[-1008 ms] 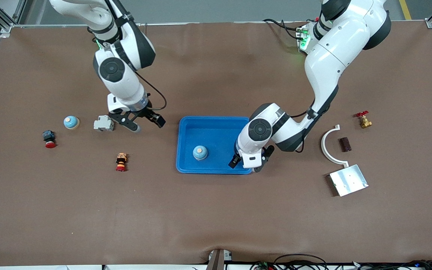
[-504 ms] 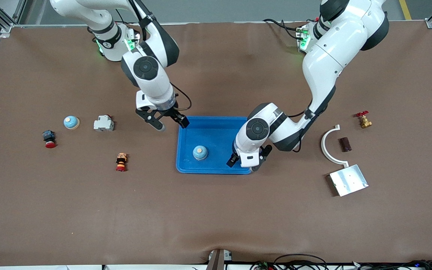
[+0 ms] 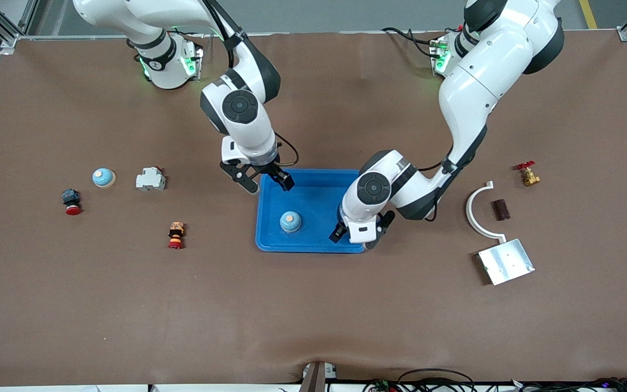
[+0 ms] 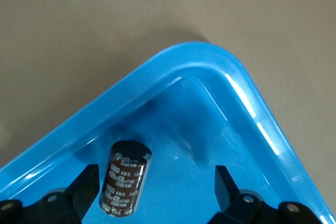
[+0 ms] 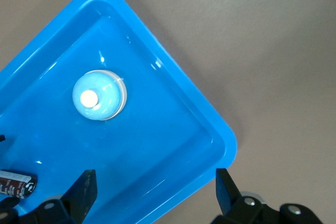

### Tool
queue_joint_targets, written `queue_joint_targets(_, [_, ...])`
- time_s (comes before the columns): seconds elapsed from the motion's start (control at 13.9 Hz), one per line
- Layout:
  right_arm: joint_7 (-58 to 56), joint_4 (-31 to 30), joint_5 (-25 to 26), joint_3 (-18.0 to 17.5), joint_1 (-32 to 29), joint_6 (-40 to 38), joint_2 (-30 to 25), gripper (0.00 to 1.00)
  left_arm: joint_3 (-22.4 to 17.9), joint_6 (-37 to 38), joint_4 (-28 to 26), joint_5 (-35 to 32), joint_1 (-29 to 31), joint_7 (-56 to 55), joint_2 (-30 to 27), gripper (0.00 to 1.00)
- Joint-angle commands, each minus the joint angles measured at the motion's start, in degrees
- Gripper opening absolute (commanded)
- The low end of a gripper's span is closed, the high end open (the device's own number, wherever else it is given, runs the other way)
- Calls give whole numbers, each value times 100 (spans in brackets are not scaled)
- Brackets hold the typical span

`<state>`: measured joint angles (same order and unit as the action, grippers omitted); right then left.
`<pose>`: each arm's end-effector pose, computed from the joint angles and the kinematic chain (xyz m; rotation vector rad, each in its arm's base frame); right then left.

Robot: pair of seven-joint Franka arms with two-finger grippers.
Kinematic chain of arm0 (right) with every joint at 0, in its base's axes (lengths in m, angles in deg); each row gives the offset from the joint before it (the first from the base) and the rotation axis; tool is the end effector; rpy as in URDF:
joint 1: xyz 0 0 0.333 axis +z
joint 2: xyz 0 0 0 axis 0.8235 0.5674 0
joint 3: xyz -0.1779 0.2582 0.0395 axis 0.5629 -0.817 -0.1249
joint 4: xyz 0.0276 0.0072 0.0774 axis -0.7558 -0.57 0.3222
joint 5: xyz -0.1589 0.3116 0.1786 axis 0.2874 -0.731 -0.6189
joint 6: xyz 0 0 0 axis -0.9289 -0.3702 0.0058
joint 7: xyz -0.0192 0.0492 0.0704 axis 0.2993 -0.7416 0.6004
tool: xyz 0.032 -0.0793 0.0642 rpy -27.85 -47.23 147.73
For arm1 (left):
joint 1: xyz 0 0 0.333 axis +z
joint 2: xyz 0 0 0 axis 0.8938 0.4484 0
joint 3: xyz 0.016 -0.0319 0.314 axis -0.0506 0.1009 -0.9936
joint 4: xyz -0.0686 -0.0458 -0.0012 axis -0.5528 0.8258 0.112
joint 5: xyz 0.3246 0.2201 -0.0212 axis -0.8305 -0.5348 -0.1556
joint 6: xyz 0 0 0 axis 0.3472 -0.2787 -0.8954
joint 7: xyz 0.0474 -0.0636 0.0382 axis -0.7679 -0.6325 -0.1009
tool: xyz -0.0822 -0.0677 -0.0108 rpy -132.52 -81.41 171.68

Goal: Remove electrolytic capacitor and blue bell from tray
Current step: 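Grasp the second capacitor with the left gripper while the right gripper grasps the bell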

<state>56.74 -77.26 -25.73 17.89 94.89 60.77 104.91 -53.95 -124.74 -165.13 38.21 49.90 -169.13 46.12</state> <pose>0.4774 0.4077 0.2940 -2.8768 1.0886 -0.0022 0.5826 -0.4279 0.1851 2.7207 1.3633 -0.1512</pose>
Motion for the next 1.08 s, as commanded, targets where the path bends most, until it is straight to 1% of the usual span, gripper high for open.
queue_joint_targets(0.0, [208,371,-43,71,176,-56,279,100,-72,-44,133,88,-87,-25,66,53])
queue_joint_targets(0.14, [304,512,-43,71,220,-56,437,100,-72,-44,133,88,-87,-25,58,25])
queue_joint_targets(0.29, [392,810,-35,80,282,-100,691,100,-72,-44,142,97,-87,-25,49,4])
queue_joint_targets(0.36, [401,933,-17,80,282,-100,806,100,-72,-44,142,88,-87,-25,31,0])
queue_joint_targets(0.58, [410,1258,18,106,264,-100,1157,100,-72,-44,177,97,-87,-51,5,0])
queue_joint_targets(1.01, [375,1690,62,124,168,-100,1553,100,-46,26,177,88,-8,-139,-258,0])
